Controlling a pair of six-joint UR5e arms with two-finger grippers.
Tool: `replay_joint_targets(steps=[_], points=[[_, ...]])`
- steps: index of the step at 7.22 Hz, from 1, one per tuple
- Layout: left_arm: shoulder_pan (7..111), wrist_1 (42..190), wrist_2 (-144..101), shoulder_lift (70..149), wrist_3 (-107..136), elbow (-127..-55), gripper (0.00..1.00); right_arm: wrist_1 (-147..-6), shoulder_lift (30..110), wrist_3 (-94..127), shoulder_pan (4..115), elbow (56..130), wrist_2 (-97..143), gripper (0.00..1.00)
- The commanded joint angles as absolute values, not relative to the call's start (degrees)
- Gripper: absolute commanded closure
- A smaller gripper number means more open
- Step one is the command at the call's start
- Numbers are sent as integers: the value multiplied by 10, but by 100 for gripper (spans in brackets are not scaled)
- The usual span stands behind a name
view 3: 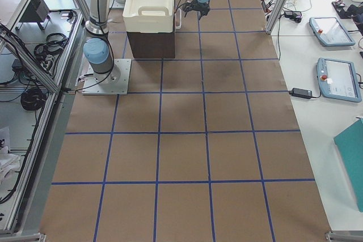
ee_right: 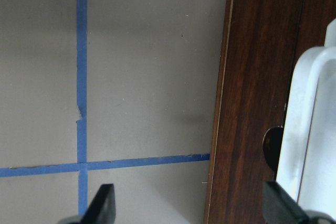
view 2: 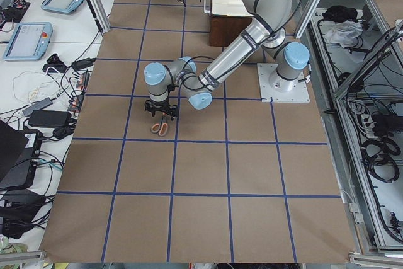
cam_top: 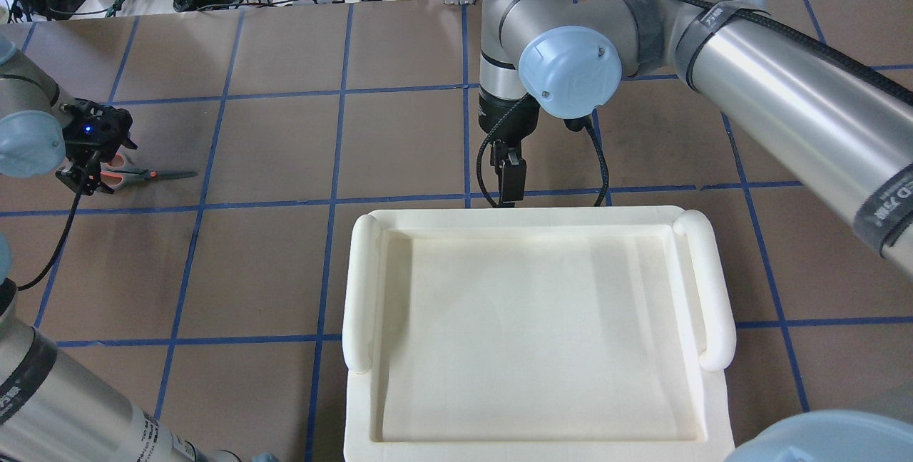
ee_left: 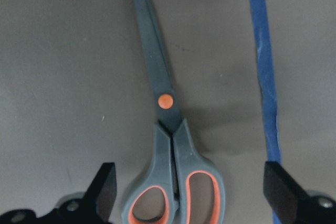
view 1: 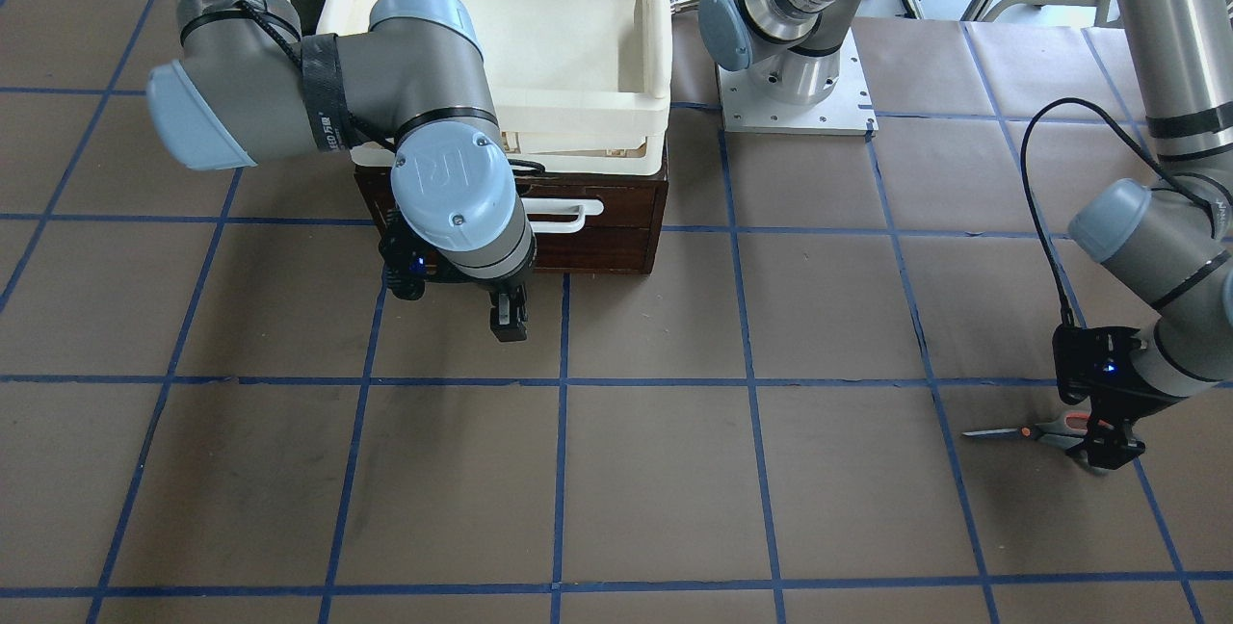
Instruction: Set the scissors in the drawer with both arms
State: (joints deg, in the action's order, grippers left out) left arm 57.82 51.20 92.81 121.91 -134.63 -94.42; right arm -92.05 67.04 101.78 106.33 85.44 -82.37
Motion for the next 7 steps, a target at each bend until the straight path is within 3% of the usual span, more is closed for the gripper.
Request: replay_joint_targets(steps=[1,4,7], points=[[569,512,899,1232,-1361,-944,2,-897,668,1032,1065,849,-825,0],[569,511,900,1242,-1348,-942,2,-883,667,1053,1065,849,-830,0],[569,511,899,1243,-1305,-942,22,-866,666,1062,1065,849,-830,0]])
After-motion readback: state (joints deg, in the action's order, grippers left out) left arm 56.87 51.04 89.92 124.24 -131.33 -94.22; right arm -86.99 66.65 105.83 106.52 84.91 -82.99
